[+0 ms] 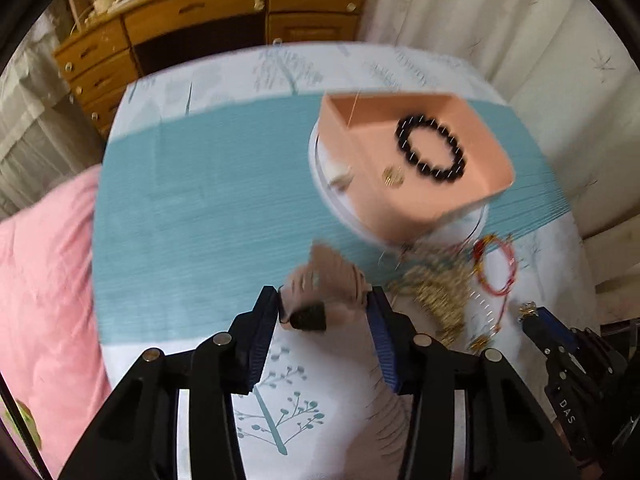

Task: Organize jewelry
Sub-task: 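Lower the smartwatch into the pink tray with the left gripper while the right gripper drops the brooch in, then grasp the red string bracelet with the right gripper while the left gripper grasps a blue flower pendant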

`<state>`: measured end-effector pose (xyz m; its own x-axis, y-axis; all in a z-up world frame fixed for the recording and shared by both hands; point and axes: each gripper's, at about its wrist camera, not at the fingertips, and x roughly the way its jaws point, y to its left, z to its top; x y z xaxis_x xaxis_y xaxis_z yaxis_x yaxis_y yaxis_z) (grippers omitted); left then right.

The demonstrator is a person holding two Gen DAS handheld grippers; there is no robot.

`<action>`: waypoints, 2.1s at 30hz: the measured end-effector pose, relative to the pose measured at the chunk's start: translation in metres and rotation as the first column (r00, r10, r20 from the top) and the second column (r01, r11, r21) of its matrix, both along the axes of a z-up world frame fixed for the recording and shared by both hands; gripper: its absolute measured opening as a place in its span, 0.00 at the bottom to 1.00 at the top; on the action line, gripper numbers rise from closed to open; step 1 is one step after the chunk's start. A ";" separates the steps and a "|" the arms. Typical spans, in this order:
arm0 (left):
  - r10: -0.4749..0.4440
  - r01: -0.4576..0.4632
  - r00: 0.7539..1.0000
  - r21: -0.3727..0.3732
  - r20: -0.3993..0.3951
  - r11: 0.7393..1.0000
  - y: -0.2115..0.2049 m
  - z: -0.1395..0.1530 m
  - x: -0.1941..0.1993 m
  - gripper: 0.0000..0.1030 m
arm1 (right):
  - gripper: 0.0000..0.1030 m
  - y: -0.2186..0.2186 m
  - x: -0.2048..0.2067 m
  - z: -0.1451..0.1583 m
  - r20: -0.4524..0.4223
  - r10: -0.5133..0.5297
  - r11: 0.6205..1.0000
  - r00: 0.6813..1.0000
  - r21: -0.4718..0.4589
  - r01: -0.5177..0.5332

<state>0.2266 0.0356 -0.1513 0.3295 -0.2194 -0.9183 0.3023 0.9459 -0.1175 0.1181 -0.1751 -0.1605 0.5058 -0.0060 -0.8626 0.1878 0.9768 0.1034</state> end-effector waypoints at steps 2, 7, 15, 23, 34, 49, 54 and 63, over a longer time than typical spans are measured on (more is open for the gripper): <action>-0.014 0.014 0.999 0.010 0.032 1.000 -0.007 0.015 0.003 0.43 | 0.14 -0.005 0.007 0.010 0.029 -0.003 1.000 1.000 0.015 0.002; -0.014 0.019 0.995 -0.051 0.096 0.999 -0.024 0.046 0.019 0.43 | 0.14 -0.012 0.029 0.032 0.097 0.016 0.999 0.995 0.036 -0.020; 0.043 -0.016 0.987 -0.172 0.158 0.985 -0.052 0.072 0.042 0.43 | 0.14 -0.025 0.073 0.060 0.236 0.036 0.998 0.971 0.048 -0.049; 0.093 -0.065 0.985 -0.189 0.144 0.980 -0.075 0.072 0.053 0.46 | 0.14 -0.043 0.100 0.065 0.262 0.038 0.995 0.964 0.083 -0.062; 0.151 -0.136 0.984 -0.153 0.092 0.979 -0.085 0.064 0.063 0.81 | 0.39 -0.055 0.117 0.052 0.178 0.174 0.979 0.968 0.070 -0.189; 0.311 -0.302 0.950 -0.215 0.011 0.929 -0.046 0.036 -0.016 0.87 | 0.73 -0.046 0.081 0.053 0.105 0.496 0.861 0.862 -0.186 -0.473; 0.349 -0.355 0.935 -0.161 -0.064 0.921 -0.040 0.022 -0.057 0.88 | 0.76 -0.041 0.062 0.045 0.030 0.616 0.771 0.787 -0.226 -0.595; 0.326 -0.332 0.942 -0.080 -0.081 0.940 -0.072 -0.004 -0.094 0.88 | 0.77 -0.023 0.028 0.013 -0.149 0.787 0.519 0.599 -0.367 -0.772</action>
